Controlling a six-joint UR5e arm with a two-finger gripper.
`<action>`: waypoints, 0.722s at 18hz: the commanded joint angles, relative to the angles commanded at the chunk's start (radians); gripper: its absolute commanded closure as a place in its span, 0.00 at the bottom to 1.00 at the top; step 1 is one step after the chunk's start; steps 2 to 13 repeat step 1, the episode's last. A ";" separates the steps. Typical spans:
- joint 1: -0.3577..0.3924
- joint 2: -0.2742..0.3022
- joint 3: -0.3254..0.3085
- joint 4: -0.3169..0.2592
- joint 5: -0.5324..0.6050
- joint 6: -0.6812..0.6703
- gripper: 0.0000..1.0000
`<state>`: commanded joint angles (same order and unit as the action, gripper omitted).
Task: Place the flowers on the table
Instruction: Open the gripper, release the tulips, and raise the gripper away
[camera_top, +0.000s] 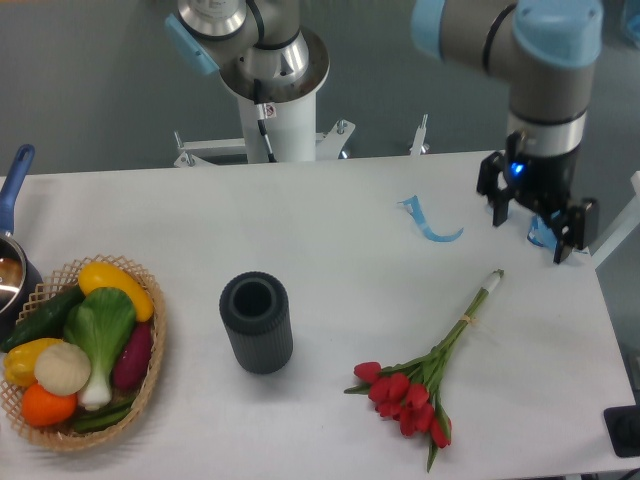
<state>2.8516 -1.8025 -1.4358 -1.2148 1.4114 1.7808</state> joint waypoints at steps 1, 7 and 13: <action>0.009 0.002 0.000 -0.002 -0.020 0.003 0.00; 0.009 0.002 0.000 -0.002 -0.020 0.003 0.00; 0.009 0.002 0.000 -0.002 -0.020 0.003 0.00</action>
